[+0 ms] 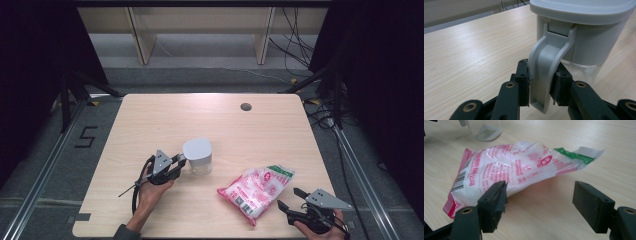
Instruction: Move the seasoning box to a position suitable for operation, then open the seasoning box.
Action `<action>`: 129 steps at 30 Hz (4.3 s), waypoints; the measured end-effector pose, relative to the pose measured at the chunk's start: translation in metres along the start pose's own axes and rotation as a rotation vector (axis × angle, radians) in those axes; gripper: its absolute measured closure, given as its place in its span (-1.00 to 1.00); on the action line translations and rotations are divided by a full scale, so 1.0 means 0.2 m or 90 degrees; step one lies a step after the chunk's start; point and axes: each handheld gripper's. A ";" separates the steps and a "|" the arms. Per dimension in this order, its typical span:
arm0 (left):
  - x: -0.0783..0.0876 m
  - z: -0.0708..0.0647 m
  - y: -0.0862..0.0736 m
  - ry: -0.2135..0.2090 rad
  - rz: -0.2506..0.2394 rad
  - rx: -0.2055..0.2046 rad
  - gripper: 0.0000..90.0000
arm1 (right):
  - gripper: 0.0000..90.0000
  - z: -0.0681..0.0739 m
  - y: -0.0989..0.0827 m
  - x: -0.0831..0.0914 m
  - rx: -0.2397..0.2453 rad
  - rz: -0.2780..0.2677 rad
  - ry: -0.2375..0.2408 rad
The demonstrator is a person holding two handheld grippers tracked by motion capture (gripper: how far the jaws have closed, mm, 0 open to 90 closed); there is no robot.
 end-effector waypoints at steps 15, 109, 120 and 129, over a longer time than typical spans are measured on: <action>-0.06 -0.10 0.07 -0.037 -0.006 -0.016 0.56 | -0.37 0.00 0.00 0.01 -0.004 0.006 -0.001; 0.03 -0.08 0.33 -0.130 -0.105 -0.012 0.97 | -0.37 -0.01 0.00 0.01 0.011 -0.019 0.001; -0.02 -0.08 0.35 -0.136 -0.111 -0.004 0.97 | -0.37 0.00 0.00 0.01 -0.002 -0.008 0.002; -0.04 -0.04 0.33 -0.124 -0.106 0.004 0.95 | -0.37 0.00 0.00 0.00 0.006 -0.017 -0.004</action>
Point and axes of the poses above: each handheld gripper's, and its own axes: x roughly backward along the jaws, y roughly out of its top, z roughly to its left, and after that the axes turned 15 degrees about -x, right-handed
